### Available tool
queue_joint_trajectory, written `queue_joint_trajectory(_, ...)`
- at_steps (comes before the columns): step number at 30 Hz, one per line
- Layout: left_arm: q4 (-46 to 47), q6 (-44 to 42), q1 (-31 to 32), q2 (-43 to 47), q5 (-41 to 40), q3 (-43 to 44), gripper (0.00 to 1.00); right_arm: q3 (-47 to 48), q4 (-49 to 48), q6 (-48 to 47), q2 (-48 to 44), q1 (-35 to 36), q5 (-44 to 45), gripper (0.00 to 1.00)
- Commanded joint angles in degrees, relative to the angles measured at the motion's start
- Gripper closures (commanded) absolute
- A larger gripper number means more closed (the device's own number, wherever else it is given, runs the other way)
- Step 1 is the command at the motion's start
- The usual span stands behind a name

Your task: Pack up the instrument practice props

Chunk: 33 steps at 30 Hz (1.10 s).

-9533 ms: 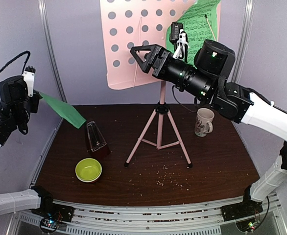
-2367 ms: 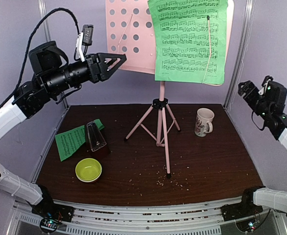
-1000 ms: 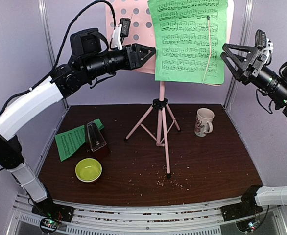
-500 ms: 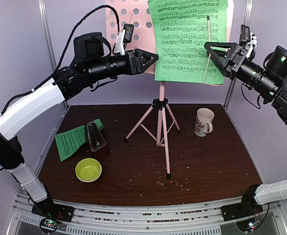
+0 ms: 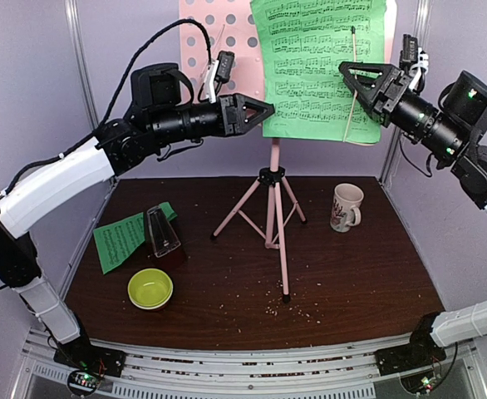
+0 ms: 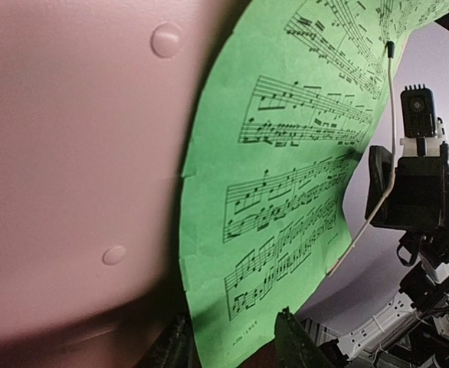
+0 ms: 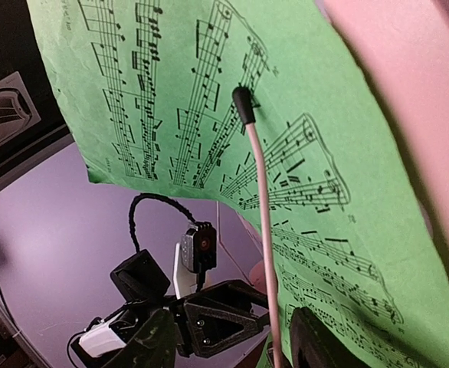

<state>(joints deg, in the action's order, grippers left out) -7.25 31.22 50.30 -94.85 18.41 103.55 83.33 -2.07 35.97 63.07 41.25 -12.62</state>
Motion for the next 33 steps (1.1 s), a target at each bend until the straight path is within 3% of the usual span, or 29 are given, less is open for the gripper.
queue_joint_trajectory(1,5.14,1.2,0.15,-0.15,2.94,-0.1,0.62,2.16,-4.26,-0.26,0.77,0.67,-0.54,0.48)
queue_joint_trajectory(18,11.03,3.66,0.14,-1.86,5.72,0.25,0.82,2.97,-8.61,-1.34,2.53,0.93,0.77,0.53)
queue_joint_trajectory(20,10.08,3.5,0.13,-1.83,5.39,0.13,0.81,3.03,-8.85,-1.86,2.42,1.0,1.37,0.53)
queue_joint_trajectory(26,11.12,3.78,0.14,-0.36,3.98,-2.72,0.65,3.48,-9.55,-2.7,2.58,0.93,2.34,0.54)
queue_joint_trajectory(33,10.49,4.5,0.1,-1.0,4.0,-2.13,0.59,4.72,-9.44,-3.48,3.18,0.93,3.45,0.54)
